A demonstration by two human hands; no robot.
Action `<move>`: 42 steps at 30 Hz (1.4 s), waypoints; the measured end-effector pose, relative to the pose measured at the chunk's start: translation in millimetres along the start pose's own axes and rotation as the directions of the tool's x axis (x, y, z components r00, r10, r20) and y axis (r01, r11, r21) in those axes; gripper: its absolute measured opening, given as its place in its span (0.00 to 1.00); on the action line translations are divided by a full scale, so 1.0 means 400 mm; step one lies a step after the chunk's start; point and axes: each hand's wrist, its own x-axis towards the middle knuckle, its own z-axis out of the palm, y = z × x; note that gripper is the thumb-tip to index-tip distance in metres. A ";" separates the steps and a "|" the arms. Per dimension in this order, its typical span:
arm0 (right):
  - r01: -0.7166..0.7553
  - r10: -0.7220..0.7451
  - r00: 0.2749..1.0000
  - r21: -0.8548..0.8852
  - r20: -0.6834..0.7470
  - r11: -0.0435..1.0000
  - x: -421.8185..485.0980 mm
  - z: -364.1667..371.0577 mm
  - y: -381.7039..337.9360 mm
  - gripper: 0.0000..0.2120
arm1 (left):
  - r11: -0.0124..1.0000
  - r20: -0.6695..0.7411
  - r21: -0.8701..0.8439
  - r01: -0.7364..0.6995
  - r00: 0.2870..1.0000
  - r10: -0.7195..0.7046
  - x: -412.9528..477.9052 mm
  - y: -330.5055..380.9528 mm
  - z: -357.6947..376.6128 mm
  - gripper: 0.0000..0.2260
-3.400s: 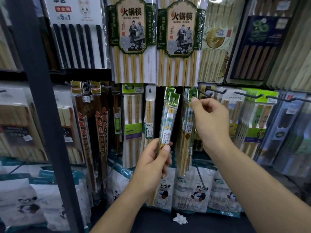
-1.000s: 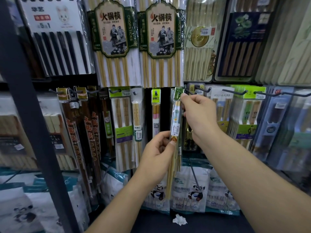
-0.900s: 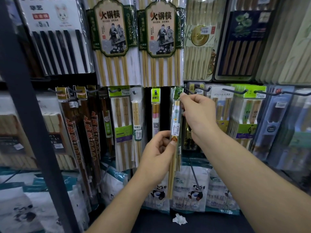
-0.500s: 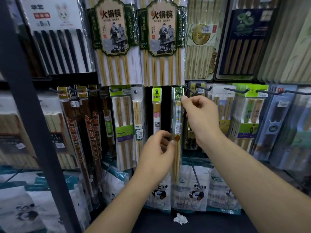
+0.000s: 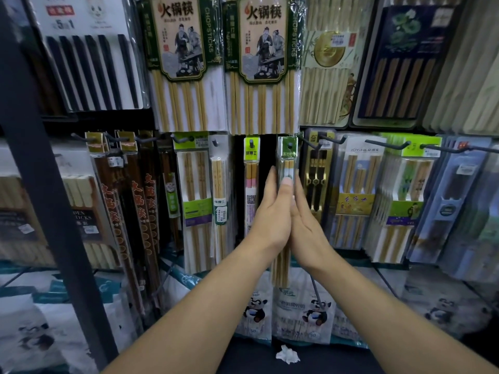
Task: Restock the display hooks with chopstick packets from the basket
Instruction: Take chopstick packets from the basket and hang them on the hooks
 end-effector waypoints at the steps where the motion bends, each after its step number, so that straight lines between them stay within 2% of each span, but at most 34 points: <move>1: -0.009 0.009 1.000 0.027 0.008 1.000 0.003 0.002 0.006 0.24 | 1.000 -0.003 -0.016 0.008 1.000 -0.008 0.007 -0.004 0.001 0.25; 5: -0.015 0.013 1.000 0.084 0.018 0.996 0.040 -0.002 0.032 0.32 | 0.999 -0.029 -0.049 0.003 1.000 -0.004 0.040 -0.017 0.002 0.22; 19: -0.054 0.053 0.997 0.013 0.059 0.998 0.109 -0.017 0.076 0.31 | 0.990 -0.093 -0.118 0.082 0.991 -0.093 0.124 -0.033 0.016 0.23; 23: -0.072 0.071 0.996 0.000 0.048 0.997 0.049 -0.015 0.074 0.32 | 0.994 -0.052 -0.030 0.100 0.993 -0.102 0.062 -0.034 0.008 0.25; 27: -0.132 0.129 0.991 -0.078 -0.033 0.988 -0.052 -0.016 0.069 0.34 | 0.987 -0.008 0.049 0.151 0.989 -0.151 -0.041 -0.038 -0.012 0.27; 29: -0.133 0.118 0.987 -0.142 -0.108 0.981 -0.108 -0.016 0.059 0.30 | 0.989 0.051 0.086 0.124 0.990 -0.129 -0.107 -0.049 -0.033 0.20; 31: -0.089 0.057 0.986 -0.211 -0.154 0.974 -0.169 -0.016 0.056 0.16 | 0.973 0.092 0.184 0.137 0.984 -0.156 -0.173 -0.073 -0.066 0.18; 33: -0.095 0.057 0.988 -0.275 -0.143 0.957 -0.233 -0.009 0.071 0.06 | 0.943 0.019 0.249 0.222 0.972 -0.234 -0.233 -0.105 -0.108 0.10; 36: -0.251 0.258 0.966 -0.260 -0.007 0.932 -0.337 0.027 0.133 0.04 | 0.874 -0.129 0.349 0.337 0.941 -0.312 -0.312 -0.195 -0.187 0.11; 40: -0.403 0.490 0.847 -0.352 0.205 0.845 -0.481 0.122 0.268 0.03 | 0.695 -0.308 0.493 0.524 0.852 -0.424 -0.435 -0.385 -0.307 0.04; 42: -0.449 0.582 0.759 -0.412 0.292 0.793 -0.560 0.178 0.355 0.02 | 0.538 -0.390 0.578 0.614 0.787 -0.479 -0.508 -0.488 -0.360 0.08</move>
